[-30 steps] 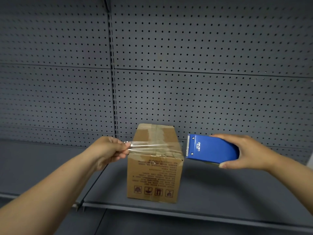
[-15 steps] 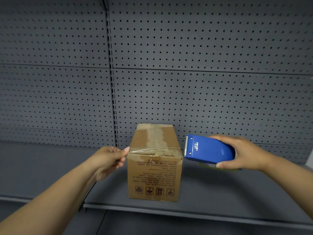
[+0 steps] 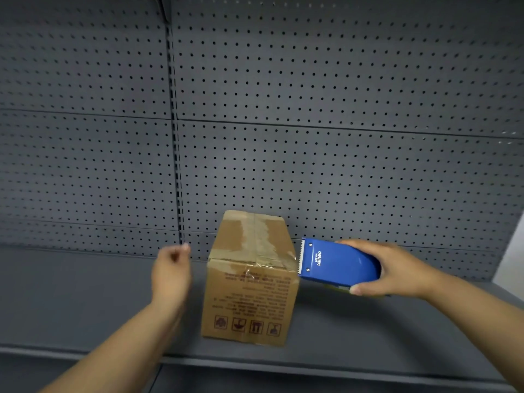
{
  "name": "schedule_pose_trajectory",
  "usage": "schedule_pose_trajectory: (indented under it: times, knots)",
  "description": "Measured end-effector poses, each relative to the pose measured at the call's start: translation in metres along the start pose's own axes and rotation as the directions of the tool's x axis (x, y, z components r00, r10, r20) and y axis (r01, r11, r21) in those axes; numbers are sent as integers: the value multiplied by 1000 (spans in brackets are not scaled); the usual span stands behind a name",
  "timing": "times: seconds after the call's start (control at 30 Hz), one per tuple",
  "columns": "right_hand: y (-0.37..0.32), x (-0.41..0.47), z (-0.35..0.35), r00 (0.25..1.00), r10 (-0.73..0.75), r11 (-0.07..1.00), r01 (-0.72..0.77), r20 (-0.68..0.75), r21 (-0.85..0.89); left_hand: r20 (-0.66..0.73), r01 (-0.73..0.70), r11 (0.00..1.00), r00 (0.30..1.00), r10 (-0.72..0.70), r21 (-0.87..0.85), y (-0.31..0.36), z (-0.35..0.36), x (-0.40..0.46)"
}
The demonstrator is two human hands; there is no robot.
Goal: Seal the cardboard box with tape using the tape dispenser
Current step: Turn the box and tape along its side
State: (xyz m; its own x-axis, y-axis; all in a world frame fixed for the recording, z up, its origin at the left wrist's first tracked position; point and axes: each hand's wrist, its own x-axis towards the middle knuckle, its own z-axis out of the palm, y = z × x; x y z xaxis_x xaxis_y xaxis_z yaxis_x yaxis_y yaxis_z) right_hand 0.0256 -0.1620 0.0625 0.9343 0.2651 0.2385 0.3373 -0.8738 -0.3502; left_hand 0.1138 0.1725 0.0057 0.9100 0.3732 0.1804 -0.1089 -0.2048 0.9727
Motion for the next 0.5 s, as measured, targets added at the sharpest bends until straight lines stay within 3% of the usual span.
schedule_pose_trajectory:
  times: [0.03, 0.07, 0.1, 0.13, 0.17, 0.2, 0.3, 0.5]
  knots:
    - [-1, 1, 0, 1000, 1, 1000, -1, 2, -4, -45, -240, 968, 969, 244, 71, 17, -1, -4]
    - [-2, 2, 0, 1000, 2, 1000, -2, 6, -9, 29, -471, 870, 881, 472, 146, 34, 0, -10]
    - [-2, 3, 1, 1000, 9, 1000, -9, 12, -14, 205, -657, 723, 754, 624, 216, 49, 3, -16]
    - [-2, 5, 0, 1000, 15, 1000, -14, 18, -18, 408, -786, 561, 616, 674, 258, 59, 8, -23]
    - [-1, 6, 0, 999, 21, 1000, -21, 24, -19, 587, -859, 425, 507, 631, 284, 65, 16, -30]
    - [0, 7, -1, 999, 26, 1000, -26, 30, -15, 717, -894, 324, 442, 539, 308, 66, 23, -36]
    - [4, 7, -4, 998, 37, 999, -38, 53, 14, 852, -896, 220, 437, 289, 386, 53, 38, -41]
    - [10, 6, -5, 994, 20, 999, -24, 103, 43, 806, -879, 142, 474, 354, 454, 34, 39, -42]
